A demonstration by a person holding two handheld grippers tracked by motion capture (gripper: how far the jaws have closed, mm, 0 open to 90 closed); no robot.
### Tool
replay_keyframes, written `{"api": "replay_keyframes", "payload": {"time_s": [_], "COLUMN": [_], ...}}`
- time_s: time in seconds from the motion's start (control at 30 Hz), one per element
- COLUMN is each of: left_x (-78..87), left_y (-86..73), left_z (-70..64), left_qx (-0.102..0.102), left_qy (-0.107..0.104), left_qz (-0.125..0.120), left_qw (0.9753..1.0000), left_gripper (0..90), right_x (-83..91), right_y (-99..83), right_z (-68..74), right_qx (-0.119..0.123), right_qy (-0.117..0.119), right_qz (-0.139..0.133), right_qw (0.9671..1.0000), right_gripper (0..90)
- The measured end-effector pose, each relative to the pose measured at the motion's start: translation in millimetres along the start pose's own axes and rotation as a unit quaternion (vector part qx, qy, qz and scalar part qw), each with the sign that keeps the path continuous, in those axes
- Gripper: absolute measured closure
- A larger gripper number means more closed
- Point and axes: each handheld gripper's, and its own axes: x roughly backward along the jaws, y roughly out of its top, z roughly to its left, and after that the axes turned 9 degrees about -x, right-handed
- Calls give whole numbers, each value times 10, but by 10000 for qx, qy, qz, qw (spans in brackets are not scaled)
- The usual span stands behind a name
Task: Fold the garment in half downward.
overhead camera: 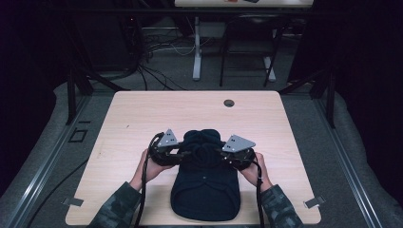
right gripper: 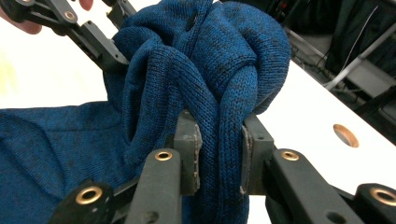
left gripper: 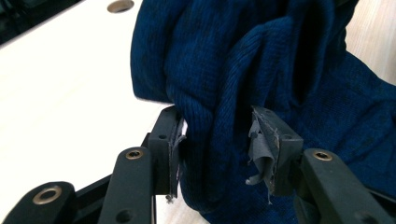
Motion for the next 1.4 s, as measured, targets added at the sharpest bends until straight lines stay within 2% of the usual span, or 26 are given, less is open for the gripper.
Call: {"api": "replay_keyframes", "payload": {"time_s": [0.1, 0.17, 0.2, 0.33, 0.4, 0.43, 0.5, 0.53, 0.57, 0.63, 0.67, 0.7, 0.73, 0.8, 0.83, 0.87, 1.0, 1.07, 1.1, 1.13, 1.17, 1.2, 1.23, 1.27, 1.3, 1.4], "left_x": [-35, -53, -54, -16, 13, 28, 52, 65, 75, 88, 90, 92, 89, 93, 94, 101, 135, 140, 139, 129, 122, 113, 108, 110, 114, 135], "left_y": [-52, -80, -85, -65, -39, -27, -7, 2, 10, 19, 24, 26, 27, 24, 17, 13, -16, -31, -41, -49, -63, -80, -97, -114, -130, -176], "left_z": [36, 35, 28, -29, -76, -100, -153, -177, -199, -249, -271, -290, -306, -323, -328, -324, -316, -316, -308, -302, -301, -308, -316, -330, -347, -348], "left_qx": [185, 227, 206, -30, -244, -367, -609, -734, -860, -1093, -1163, -1236, -1285, -1300, -1269, -1257, -1101, -969, -842, -682, -580, -456, -423, -433, -451, -394], "left_qy": [-117, -146, -106, 222, 496, 621, 857, 942, 1016, 1146, 1155, 1164, 1152, 1067, 1033, 976, 775, 573, 412, 235, 147, 60, -10, -21, 10, 67], "left_qz": [-43, -139, -191, -346, -394, -444, -518, -530, -526, -541, -527, -506, -486, -390, -386, -346, -318, -271, -235, -129, -41, 20, 84, 99, 91, 5], "left_qw": [9998, 9995, 9995, 9992, 9977, 9964, 9931, 9914, 9897, 9859, 9851, 9842, 9838, 9850, 9858, 9866, 9904, 9933, 9953, 9973, 9982, 9989, 9991, 9990, 9989, 9992], "left_gripper": [596, 706, 758, 788, 796, 798, 801, 801, 802, 802, 801, 801, 801, 800, 797, 797, 775, 764, 664, 664, 581, 537, 510, 523, 523, 676], "right_x": [13, 27, 31, 24, 28, 34, 34, 36, 26, 11, -3, -31, -31, -48, -47, -47, -11, -5, 17, 17, 23, 27, 34, 41, 41, 67], "right_y": [-5, -7, -17, -33, -32, -30, -31, -41, -48, -68, -79, -99, -99, -119, -135, -135, -159, -160, -164, -164, -166, -168, -169, -166, -166, -139], "right_z": [7, 26, 49, 41, -2, -15, -80, -110, -145, -174, -185, -187, -187, -176, -164, -164, -91, -69, -8, -8, 18, 53, 84, 134, 134, 199], "right_qx": [94, 230, 408, 474, 281, 215, -204, -471, -755, -979, -1075, -1241, -1241, -1270, -1226, -1226, -952, -908, -709, -709, -643, -528, -428, -279, -279, -124], "right_qy": [0, -46, -108, -138, 47, 47, 454, 572, 763, 897, 973, 1029, 1029, 1025, 1009, 1009, 911, 882, 689, 689, 679, 602, 514, 457, 457, 309], "right_qz": [-113, -201, -263, -193, -57, 19, 191, 186, 300, 472, 597, 804, 804, 892, 958, 958, 934, 896, 760, 760, 744, 716, 718, 688, 688, 712], "right_qw": [9999, 9995, 9988, 9986, 9996, 9998, 9986, 9971, 9938, 9900, 9876, 9836, 9836, 9825, 9826, 9826, 9869, 9879, 9922, 9922, 9928, 9942, 9952, 9962, 9962, 9969], "right_gripper": [726, 725, 725, 711, 675, 647, 620, 590, 569, 547, 516, 499, 499, 512, 570, 570, 644, 654, 670, 670, 674, 675, 677, 678, 678, 648]}}
